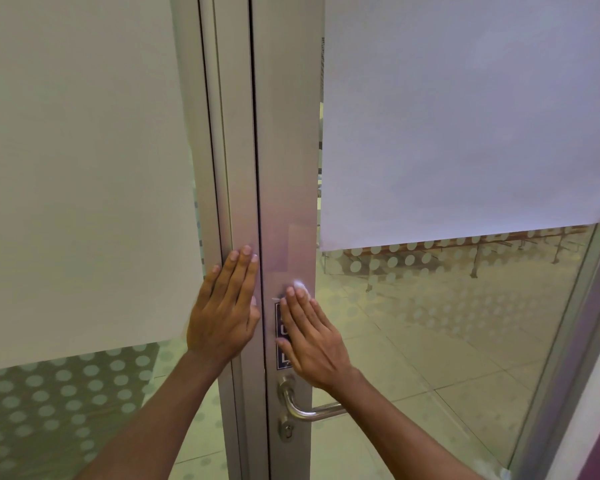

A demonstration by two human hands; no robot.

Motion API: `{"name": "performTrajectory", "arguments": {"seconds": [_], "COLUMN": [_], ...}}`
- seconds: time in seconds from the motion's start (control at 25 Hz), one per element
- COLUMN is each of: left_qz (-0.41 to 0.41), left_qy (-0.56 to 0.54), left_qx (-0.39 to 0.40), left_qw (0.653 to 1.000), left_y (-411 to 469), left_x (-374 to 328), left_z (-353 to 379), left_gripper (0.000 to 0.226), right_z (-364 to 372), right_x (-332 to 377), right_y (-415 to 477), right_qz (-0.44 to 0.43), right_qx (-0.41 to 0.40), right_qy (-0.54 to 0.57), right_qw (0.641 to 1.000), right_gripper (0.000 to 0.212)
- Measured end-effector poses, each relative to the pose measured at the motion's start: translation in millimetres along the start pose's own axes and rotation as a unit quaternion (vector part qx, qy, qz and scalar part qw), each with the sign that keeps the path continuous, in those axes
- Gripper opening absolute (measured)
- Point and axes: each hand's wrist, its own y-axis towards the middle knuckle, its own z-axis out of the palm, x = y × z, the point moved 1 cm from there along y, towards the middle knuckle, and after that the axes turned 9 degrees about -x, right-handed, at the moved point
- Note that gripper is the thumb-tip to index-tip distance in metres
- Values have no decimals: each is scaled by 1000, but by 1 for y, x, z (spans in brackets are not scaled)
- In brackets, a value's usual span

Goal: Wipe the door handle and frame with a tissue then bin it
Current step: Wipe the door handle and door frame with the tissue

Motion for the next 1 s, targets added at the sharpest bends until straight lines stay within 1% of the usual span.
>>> {"name": "performTrajectory", "arguments": {"seconds": [0.08,0.12,0.24,0.36,0.44,0.52,0.6,0.68,0.76,0.88,1.0], "left_qz": [0,0,-2,-2,-2,0,4,5,2,-1,2], "left_qy": [-2,-4,-1,-7,-5,-8,-2,0,-3,-2,-1], "left_qx": [0,0,-2,-4,-6,-8,-10,-10,-6,-6,-1], "left_qw": [1000,1000,1000,1000,1000,1000,1000,1000,1000,1000,1000], "left_y": [0,0,1,0,0,1,0,1,1,1,0], "left_x": [0,0,-1,-1,-1,-2,-1,-1,0,-2,-1], "left_z": [0,0,0,-1,-1,-1,-1,-1,-1,-2,-1], "left_gripper": [61,61,60,60,60,61,63,64,66,65,61], "right_z": [-2,-4,-16,-11,3,14,16,11,1,-18,-25], "right_x": [-7,-11,-22,-13,-3,1,-7,-21,-32,-45,-44], "right_y": [-5,1,43,65,44,3,-28,-30,-8,47,67], "right_qz": [-7,3,50,61,19,-42,-99,-137,-116,-51,-61], "right_qx": [3,-4,-52,-84,-72,-34,10,29,22,-32,-46], "right_qy": [-17,-20,2,21,23,-1,-25,-41,-40,-22,-2], "right_qw": [1000,1000,997,994,997,999,995,989,992,998,997], "right_gripper": [67,66,64,63,62,61,61,60,61,62,63]}}
